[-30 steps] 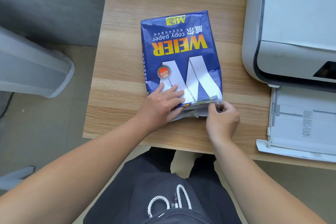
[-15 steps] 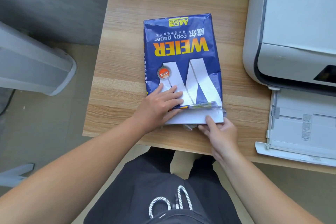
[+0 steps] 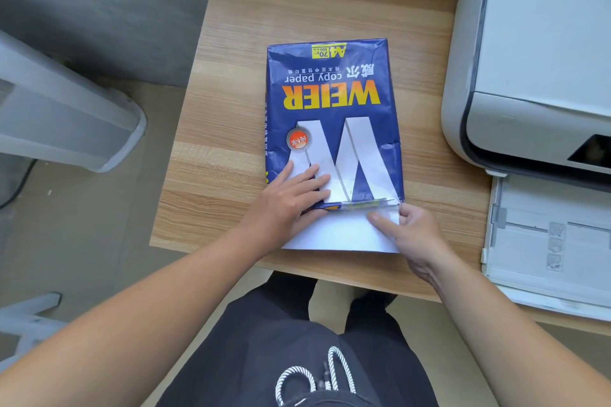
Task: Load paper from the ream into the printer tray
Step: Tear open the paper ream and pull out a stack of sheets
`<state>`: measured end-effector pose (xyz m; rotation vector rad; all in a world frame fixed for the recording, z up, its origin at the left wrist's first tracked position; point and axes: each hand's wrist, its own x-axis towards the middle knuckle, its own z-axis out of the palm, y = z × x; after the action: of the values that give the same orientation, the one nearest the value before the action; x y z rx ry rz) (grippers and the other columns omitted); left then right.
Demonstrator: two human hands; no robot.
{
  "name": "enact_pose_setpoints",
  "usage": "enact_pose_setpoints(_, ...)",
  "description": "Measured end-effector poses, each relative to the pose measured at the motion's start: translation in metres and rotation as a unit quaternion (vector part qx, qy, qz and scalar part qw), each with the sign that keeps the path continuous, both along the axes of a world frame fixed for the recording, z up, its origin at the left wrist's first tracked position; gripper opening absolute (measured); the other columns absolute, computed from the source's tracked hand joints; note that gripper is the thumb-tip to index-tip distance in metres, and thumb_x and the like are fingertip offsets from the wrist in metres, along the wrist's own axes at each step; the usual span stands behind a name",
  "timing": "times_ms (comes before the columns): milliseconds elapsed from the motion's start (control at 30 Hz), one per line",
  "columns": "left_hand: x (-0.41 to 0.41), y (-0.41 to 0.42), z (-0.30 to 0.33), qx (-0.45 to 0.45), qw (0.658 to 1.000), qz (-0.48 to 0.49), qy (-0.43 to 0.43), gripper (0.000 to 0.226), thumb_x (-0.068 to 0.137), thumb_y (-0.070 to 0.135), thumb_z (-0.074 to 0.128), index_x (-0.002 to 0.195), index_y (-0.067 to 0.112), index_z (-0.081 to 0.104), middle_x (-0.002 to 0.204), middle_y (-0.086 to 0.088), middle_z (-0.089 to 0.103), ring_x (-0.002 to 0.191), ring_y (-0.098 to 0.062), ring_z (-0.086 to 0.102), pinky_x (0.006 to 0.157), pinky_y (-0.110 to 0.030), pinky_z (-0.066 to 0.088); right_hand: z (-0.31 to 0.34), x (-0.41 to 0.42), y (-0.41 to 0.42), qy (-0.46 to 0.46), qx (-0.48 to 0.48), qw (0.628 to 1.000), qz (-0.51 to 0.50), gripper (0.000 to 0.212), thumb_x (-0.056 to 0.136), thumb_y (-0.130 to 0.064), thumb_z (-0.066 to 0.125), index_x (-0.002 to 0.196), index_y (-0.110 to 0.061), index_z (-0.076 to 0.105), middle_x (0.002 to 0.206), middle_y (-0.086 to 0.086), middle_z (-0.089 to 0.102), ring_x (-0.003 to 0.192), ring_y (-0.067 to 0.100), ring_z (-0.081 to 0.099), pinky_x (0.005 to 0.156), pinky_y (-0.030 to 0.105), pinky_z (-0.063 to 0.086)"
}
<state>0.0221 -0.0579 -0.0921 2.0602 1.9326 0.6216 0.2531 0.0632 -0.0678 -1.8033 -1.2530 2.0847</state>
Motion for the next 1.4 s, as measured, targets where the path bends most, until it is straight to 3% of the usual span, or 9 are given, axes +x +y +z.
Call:
enact_pose_setpoints(133, 0.001, 0.001, -0.002, 0.007, 1.000, 0.011, -0.012, 0.038, 0.098, 0.034, 0.061, 0.117, 0.006, 0.078, 0.138, -0.009, 0.073, 0.137, -0.035, 0.062, 0.117, -0.064, 0.042, 0.000, 0.024, -0.020, 0.011, -0.038, 0.999, 0.030, 0.025, 0.087, 0.000, 0.078, 0.112, -0.002, 0.073, 0.103, 0.017, 0.082, 0.089, 0.028, 0.080, 0.086, 0.040, 0.064)
enact_pose_setpoints(267, 0.010, -0.002, -0.003, 0.004, 0.999, 0.037, -0.012, 0.037, 0.098, 0.032, 0.061, 0.117, 0.006, 0.078, 0.140, -0.009, 0.071, 0.139, -0.035, 0.061, 0.116, -0.065, 0.042, 0.013, 0.056, -0.043, 0.014, -0.099, 0.989, 0.111, 0.022, 0.087, 0.000, 0.078, 0.108, 0.001, 0.071, 0.099, 0.013, 0.083, 0.084, 0.021, 0.081, 0.066, 0.027, 0.062)
enact_pose_setpoints(400, 0.033, -0.023, 0.008, -0.050, 0.972, 0.212, -0.084, 0.044, 0.095, 0.037, 0.069, 0.129, 0.009, 0.072, 0.147, -0.011, 0.062, 0.140, -0.031, 0.056, 0.119, -0.045, 0.041, 0.014, 0.041, -0.014, 0.052, -0.097, 0.984, 0.141, 0.037, 0.084, -0.016, 0.084, 0.119, -0.009, 0.072, 0.114, 0.008, 0.081, 0.103, 0.025, 0.078, 0.080, 0.034, 0.063)
enact_pose_setpoints(500, 0.052, -0.042, 0.025, -0.129, 0.872, 0.436, -0.182, 0.054, 0.092, 0.034, 0.078, 0.139, 0.015, 0.060, 0.138, -0.001, 0.053, 0.128, -0.020, 0.054, 0.109, -0.027, 0.039, 0.011, 0.017, 0.000, 0.065, -0.073, 0.989, 0.112, 0.041, 0.085, -0.028, 0.084, 0.121, -0.011, 0.072, 0.115, 0.007, 0.081, 0.108, 0.026, 0.077, 0.097, 0.046, 0.059)
enact_pose_setpoints(667, 0.051, -0.045, 0.030, -0.226, 0.685, 0.568, -0.396, 0.056, 0.088, 0.040, 0.082, 0.134, 0.015, 0.060, 0.099, -0.004, 0.077, 0.092, -0.022, 0.074, 0.084, -0.041, 0.057, 0.013, 0.000, -0.003, 0.040, -0.046, 0.997, 0.056, 0.012, 0.089, -0.011, 0.077, 0.101, -0.010, 0.076, 0.101, 0.012, 0.083, 0.080, 0.024, 0.079, 0.075, 0.038, 0.063)
enact_pose_setpoints(967, 0.068, -0.053, 0.049, -0.227, 0.693, 0.548, -0.410, 0.093, 0.084, 0.037, 0.088, 0.159, 0.015, 0.038, 0.092, -0.011, 0.073, 0.076, -0.014, 0.066, 0.061, -0.023, 0.052, 0.010, 0.018, -0.014, 0.075, -0.060, 0.993, 0.068, 0.041, 0.075, -0.006, 0.090, 0.114, -0.008, 0.075, 0.106, 0.010, 0.083, 0.092, 0.028, 0.081, 0.080, 0.042, 0.065)
enact_pose_setpoints(1067, 0.080, -0.064, 0.051, -0.248, 0.674, 0.540, -0.439, 0.068, 0.083, 0.040, 0.088, 0.139, 0.014, 0.059, 0.115, -0.008, 0.080, 0.100, -0.025, 0.078, 0.088, -0.048, 0.065, 0.010, 0.032, -0.022, 0.068, -0.072, 0.992, 0.076, 0.042, 0.080, -0.008, 0.087, 0.118, -0.008, 0.072, 0.106, 0.009, 0.083, 0.091, 0.028, 0.081, 0.077, 0.040, 0.065)
enact_pose_setpoints(1200, 0.084, -0.066, 0.056, -0.279, 0.619, 0.526, -0.511, 0.040, 0.092, 0.043, 0.078, 0.112, 0.008, 0.075, 0.107, -0.010, 0.084, 0.095, -0.028, 0.080, 0.089, -0.047, 0.063, 0.022, 0.058, -0.038, 0.072, -0.097, 0.989, 0.083, 0.035, 0.081, -0.007, 0.085, 0.114, -0.008, 0.073, 0.105, 0.009, 0.083, 0.093, 0.028, 0.080, 0.076, 0.038, 0.066)
enact_pose_setpoints(1400, 0.112, -0.064, 0.052, -0.214, 0.660, 0.522, -0.496, 0.015, 0.099, 0.027, 0.073, 0.111, 0.019, 0.072, 0.113, -0.006, 0.081, 0.103, -0.029, 0.079, 0.091, -0.047, 0.064, 0.024, 0.072, -0.040, 0.064, -0.106, 0.991, 0.047, 0.023, 0.097, -0.023, 0.071, 0.117, -0.012, 0.072, 0.107, 0.011, 0.082, 0.099, 0.031, 0.079, 0.087, 0.046, 0.064)
